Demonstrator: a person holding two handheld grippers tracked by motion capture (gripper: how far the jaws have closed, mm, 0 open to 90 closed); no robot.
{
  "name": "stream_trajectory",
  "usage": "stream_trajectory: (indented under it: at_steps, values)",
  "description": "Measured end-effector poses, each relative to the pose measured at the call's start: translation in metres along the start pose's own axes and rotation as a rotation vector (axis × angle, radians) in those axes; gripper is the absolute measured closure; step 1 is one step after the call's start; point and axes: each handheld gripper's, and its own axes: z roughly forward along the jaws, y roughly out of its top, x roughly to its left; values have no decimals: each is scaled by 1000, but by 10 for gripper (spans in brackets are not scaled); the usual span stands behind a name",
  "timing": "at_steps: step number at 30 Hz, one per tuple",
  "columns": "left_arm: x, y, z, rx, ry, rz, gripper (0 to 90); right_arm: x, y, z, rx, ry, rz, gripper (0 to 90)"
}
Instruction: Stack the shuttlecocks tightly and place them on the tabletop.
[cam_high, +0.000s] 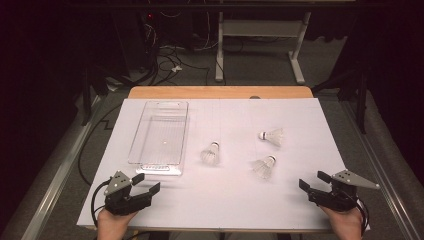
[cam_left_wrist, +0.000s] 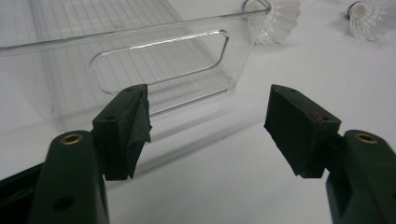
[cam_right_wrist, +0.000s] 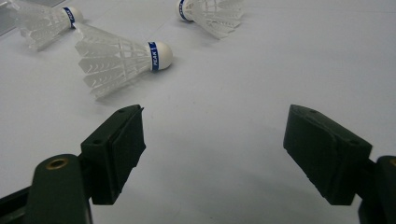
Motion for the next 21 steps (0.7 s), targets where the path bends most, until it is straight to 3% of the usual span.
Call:
stream_trajectory:
  at_steps: [21]
  values:
    - [-21,8,16,31,-48,55,316,0,0,1,4,9,-5,211]
